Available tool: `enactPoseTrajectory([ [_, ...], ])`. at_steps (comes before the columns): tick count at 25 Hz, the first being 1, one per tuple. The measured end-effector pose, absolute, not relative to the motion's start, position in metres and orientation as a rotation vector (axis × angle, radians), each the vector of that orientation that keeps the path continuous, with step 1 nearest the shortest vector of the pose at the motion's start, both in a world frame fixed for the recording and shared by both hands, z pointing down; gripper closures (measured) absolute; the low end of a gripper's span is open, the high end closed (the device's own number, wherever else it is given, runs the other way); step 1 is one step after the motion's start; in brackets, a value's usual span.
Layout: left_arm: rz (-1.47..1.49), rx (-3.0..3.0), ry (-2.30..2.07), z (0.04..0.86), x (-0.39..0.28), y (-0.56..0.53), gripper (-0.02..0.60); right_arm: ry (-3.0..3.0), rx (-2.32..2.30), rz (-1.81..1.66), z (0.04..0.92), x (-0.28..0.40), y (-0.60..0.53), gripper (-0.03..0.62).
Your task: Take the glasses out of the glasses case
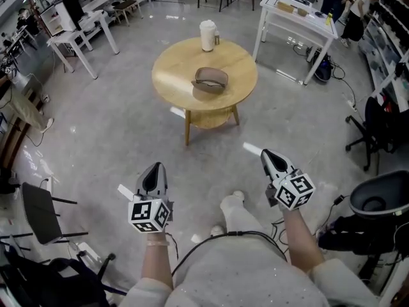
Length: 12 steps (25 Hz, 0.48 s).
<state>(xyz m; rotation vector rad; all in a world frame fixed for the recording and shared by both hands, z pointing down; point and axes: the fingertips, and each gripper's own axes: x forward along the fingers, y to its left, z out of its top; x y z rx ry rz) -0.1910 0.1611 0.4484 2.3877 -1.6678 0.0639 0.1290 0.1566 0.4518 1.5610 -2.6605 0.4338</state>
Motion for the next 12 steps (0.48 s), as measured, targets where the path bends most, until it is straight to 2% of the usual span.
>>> enactPoseTrajectory([
  [12, 0.069, 2.351, -1.74, 0.443, -0.194, 0.084, 0.577, -2.726, 1.453, 0.424, 0.448, 0.118, 0.059, 0.588],
])
